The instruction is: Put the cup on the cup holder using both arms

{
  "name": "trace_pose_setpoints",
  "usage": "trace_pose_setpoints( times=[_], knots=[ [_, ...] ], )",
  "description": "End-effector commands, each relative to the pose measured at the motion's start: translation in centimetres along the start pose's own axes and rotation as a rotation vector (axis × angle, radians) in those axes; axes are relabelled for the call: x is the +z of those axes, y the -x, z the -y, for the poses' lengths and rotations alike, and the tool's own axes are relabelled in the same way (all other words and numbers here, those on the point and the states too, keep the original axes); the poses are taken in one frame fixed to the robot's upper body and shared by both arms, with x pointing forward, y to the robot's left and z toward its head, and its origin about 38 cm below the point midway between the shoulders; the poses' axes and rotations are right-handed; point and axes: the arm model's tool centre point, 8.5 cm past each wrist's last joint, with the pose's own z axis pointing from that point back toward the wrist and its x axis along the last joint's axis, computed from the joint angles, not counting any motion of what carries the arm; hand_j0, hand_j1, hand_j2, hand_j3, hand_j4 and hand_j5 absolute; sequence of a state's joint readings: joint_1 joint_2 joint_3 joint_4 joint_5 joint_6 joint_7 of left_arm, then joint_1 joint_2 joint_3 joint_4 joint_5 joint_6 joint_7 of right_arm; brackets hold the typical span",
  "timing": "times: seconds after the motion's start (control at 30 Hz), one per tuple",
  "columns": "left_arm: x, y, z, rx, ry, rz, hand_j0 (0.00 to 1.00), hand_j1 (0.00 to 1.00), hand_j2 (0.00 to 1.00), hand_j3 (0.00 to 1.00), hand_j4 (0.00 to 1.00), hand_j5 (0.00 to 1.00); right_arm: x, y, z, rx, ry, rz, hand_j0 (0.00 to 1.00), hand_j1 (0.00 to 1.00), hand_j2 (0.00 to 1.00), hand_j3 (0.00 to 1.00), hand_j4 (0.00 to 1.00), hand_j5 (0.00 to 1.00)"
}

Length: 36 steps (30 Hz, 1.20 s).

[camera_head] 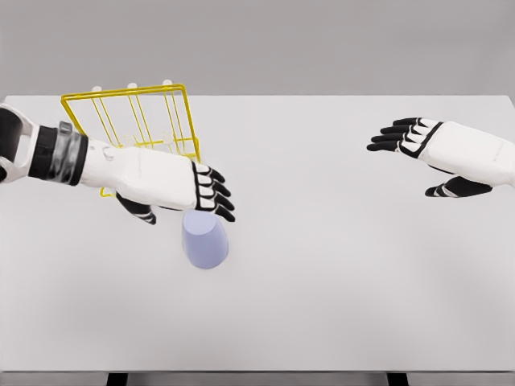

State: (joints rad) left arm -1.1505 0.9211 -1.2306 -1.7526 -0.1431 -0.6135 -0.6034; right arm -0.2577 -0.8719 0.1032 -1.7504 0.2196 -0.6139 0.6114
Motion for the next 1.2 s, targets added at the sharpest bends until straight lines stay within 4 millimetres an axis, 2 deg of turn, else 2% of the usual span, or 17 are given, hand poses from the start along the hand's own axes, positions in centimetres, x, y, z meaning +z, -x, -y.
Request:
trace_pose_setpoints(
  times=[0.0,0.23,0.33,0.57,0.67,0.93,1.03,1.17],
  knots=[
    [-1.1,-0.3,0.4,0.006,0.020,0.026,1.00,1.00,1.00,1.00,1.00,1.00,0.0,-0.1,0.1,-0.004,0.003,0.003,1.00,1.00,1.00,1.00,1.00,1.00],
    [-2.7,0.2,0.4,-0.030,0.046,0.022,0.99,0.99,0.99,0.99,0.99,0.99,-0.1,-0.1,0.0,-0.006,0.005,0.004,1.00,1.00,1.00,1.00,1.00,1.00],
    [-4.1,0.7,0.5,-0.042,0.056,0.021,0.99,0.99,0.99,0.99,0.99,0.99,-0.1,-0.1,0.0,-0.006,0.003,0.004,1.00,1.00,1.00,1.00,1.00,1.00],
    [-4.3,1.2,1.8,-0.037,0.095,0.005,0.99,0.99,0.99,0.99,0.99,0.99,0.0,-0.1,0.1,-0.004,0.003,0.003,1.00,1.00,1.00,1.00,1.00,1.00],
    [-5.2,0.9,2.5,-0.027,0.101,0.018,0.99,0.99,0.99,0.99,0.99,0.99,0.0,-0.1,0.1,-0.002,0.001,0.002,1.00,1.00,1.00,1.00,1.00,1.00],
    [-5.8,0.7,2.8,-0.027,0.105,0.030,0.97,0.97,0.97,0.97,0.97,0.97,0.0,-0.1,0.0,-0.004,-0.001,0.002,1.00,1.00,1.00,1.00,1.00,1.00],
    [-5.9,0.6,3.0,-0.023,0.105,0.032,0.93,0.93,0.93,0.93,0.93,0.93,0.0,-0.1,0.0,-0.005,0.000,0.003,1.00,1.00,1.00,1.00,1.00,1.00],
    [-5.8,0.6,3.0,-0.024,0.106,0.032,0.72,0.72,0.72,0.72,0.72,0.72,0.1,-0.1,-0.7,-0.019,-0.010,0.001,1.00,1.00,1.00,1.00,1.00,1.00]
  ],
)
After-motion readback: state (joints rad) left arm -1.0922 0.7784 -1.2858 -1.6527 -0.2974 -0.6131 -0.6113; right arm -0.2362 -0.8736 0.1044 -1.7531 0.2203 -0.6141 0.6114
